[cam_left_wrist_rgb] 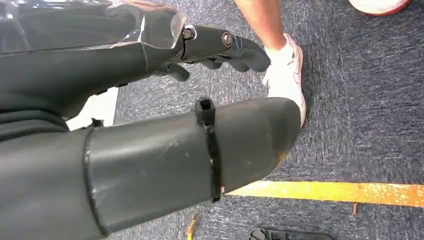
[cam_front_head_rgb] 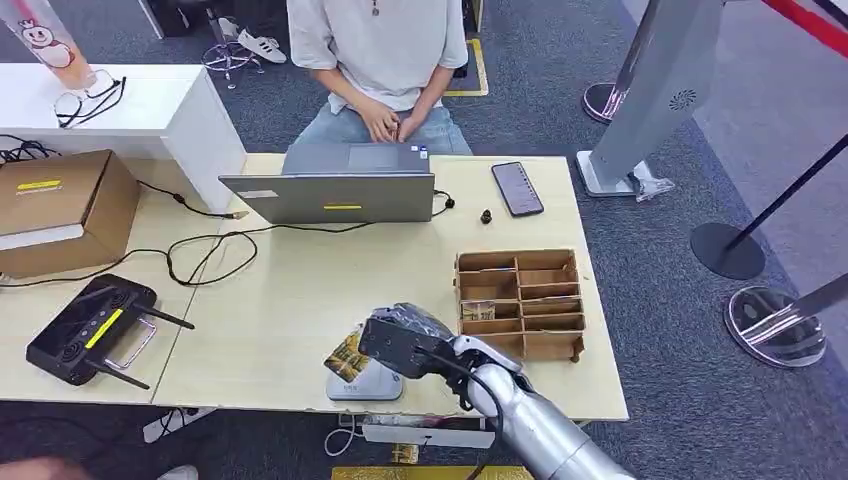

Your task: Pass the card to the sensor for recognition and then transmit it.

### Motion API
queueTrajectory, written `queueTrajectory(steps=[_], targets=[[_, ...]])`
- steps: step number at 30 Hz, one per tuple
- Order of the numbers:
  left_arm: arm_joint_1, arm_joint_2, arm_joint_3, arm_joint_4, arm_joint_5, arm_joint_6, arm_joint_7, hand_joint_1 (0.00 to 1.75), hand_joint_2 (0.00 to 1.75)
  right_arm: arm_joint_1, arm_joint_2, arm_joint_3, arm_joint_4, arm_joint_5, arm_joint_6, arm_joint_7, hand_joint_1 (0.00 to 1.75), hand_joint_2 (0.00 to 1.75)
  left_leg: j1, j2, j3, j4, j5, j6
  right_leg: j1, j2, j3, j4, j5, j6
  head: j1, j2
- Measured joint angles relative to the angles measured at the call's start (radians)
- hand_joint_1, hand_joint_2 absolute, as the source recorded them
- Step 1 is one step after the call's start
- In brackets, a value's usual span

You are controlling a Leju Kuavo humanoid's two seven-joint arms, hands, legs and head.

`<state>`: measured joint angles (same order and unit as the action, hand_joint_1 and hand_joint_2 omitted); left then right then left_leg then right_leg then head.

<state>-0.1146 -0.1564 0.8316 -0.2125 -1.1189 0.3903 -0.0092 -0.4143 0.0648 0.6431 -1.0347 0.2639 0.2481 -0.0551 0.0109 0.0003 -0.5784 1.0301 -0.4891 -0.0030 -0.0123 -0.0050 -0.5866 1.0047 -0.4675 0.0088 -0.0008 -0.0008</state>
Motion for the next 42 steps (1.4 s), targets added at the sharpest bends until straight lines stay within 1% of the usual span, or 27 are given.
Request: queueTrajectory(steps=[2,8,13,22,42], targets=[[0.000,0.000,0.000,0.000,0.000,0.000,0.000,0.00,0.00,-0.003,0.000,0.000,0.009,0.006,-0.004,0.010,1.75,1.75,0.000,0.000,0.000,0.000,0.000,0.000,0.000,0.000,0.000,0.000,0.000,0.000,0.000,0.000],[0.000,0.000,0.000,0.000,0.000,0.000,0.008,0.00,0.00,-0.018,0.006,0.005,0.039,0.065,-0.054,0.056,1.75,1.75,0.000,0.000,0.000,0.000,0.000,0.000,0.000,0.000,0.000,0.000,0.000,0.000,0.000,0.000],[0.000,0.000,0.000,0.000,-0.003,0.000,0.011,0.00,0.00,-0.024,0.011,0.006,0.063,0.087,-0.072,0.073,1.75,1.75,0.000,0.000,0.000,0.000,0.000,0.000,0.000,0.000,0.000,0.000,0.000,0.000,0.000,0.000],[-0.002,0.000,0.000,0.000,-0.004,0.000,0.015,0.00,0.00,-0.033,0.021,0.016,0.099,0.111,-0.072,0.079,1.75,1.75,0.000,0.000,0.000,0.000,0.000,0.000,0.000,0.000,0.000,0.000,0.000,0.000,0.000,0.000],[-0.004,0.000,0.000,0.000,-0.006,0.000,0.015,0.00,0.00,-0.035,0.033,0.033,0.130,0.148,-0.071,0.097,1.75,1.75,0.000,0.000,0.000,0.000,0.000,0.000,0.000,0.000,0.000,0.000,0.000,0.000,0.000,0.000]])
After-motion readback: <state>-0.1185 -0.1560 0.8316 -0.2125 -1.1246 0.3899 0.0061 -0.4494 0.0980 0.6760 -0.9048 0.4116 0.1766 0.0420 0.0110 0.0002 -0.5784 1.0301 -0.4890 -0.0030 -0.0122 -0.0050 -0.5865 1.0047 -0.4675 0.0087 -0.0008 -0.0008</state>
